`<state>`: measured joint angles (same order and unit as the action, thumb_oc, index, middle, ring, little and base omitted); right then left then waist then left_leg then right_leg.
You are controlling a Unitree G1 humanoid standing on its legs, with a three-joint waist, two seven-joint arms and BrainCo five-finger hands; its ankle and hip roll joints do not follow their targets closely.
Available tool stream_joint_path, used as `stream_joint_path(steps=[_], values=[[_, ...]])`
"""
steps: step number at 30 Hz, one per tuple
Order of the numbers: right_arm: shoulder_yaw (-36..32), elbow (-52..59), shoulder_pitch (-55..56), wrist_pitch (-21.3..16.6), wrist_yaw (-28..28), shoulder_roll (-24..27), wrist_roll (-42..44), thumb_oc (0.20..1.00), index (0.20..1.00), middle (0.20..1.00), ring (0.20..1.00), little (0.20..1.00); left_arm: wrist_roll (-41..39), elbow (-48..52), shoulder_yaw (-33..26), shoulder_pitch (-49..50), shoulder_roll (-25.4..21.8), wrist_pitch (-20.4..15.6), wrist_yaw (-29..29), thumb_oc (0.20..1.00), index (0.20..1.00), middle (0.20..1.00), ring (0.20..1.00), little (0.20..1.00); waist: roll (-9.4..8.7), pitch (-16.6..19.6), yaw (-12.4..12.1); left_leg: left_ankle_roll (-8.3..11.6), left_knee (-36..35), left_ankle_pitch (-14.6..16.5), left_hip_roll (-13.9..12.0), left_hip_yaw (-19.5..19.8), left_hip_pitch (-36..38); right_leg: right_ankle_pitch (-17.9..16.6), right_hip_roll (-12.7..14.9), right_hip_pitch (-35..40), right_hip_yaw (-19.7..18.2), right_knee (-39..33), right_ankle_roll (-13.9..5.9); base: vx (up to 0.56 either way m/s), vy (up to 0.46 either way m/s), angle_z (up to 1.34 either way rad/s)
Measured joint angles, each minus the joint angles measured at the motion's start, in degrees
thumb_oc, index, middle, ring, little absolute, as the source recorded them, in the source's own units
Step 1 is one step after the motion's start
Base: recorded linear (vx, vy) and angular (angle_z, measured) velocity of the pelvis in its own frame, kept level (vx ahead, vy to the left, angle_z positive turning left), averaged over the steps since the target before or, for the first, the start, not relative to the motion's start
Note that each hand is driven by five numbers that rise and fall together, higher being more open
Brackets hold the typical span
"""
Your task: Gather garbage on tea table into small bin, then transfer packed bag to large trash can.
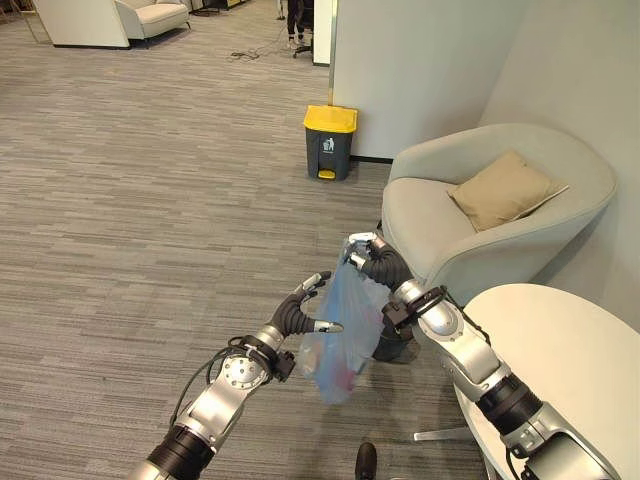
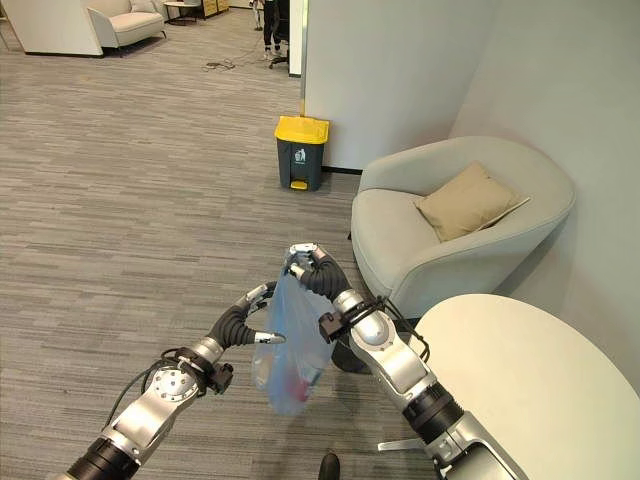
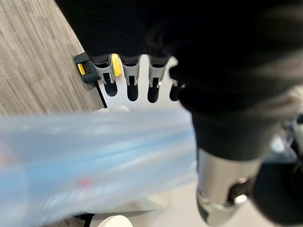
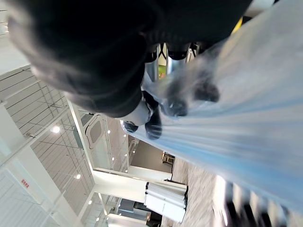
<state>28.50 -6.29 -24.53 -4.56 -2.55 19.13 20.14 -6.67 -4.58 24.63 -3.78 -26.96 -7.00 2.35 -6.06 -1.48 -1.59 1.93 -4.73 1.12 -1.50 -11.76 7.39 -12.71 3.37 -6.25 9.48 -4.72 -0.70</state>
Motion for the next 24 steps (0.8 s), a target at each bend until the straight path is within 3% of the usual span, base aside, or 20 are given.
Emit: stream_joint_path(steps=[9,15,24], values=[[-0.5,-0.8,-1.4,0.0,-1.1,-2.9,0.1,0.200,0.200,0.200,0.200,0.200,1.1,-0.3,-0.4,2.4,-1.5,0.0,-0.6,1.000,1.000,1.000,1.000,1.000,-0.67,-0.4,-1.0,-0.01,0.0,0.0,0.0,0.1,0.0,0.0,0.0,0.0,0.0,0.0,-0.06,0.00,0.003,0.00],[0.8,3.0,-1.5,-0.4,-1.1,-4.0,0.3,0.200,0.200,0.200,0.200,0.200,8.4,-0.8,-2.5,1.4,2.1,0.0,-7.1,1.000,1.000,1.000,1.000,1.000,-1.71,-0.9,-1.7,0.01,0.0,0.0,-0.1,0.2,-0.1,0.1,0.0,0.0,0.2,0.0,-0.09,0.00,0.000,0.00],[-0.3,2.4,-1.5,-0.8,-2.7,-3.4,0.2,0.200,0.200,0.200,0.200,0.200,10.7,1.5,-3.0,2.1,0.3,-0.2,-10.0,1.000,1.000,1.000,1.000,1.000,-2.10,-1.3,-2.0,0.01,0.0,0.0,-0.3,0.3,-0.1,0.2,0.1,0.0,0.3,0.0,-0.20,0.00,0.000,0.00]])
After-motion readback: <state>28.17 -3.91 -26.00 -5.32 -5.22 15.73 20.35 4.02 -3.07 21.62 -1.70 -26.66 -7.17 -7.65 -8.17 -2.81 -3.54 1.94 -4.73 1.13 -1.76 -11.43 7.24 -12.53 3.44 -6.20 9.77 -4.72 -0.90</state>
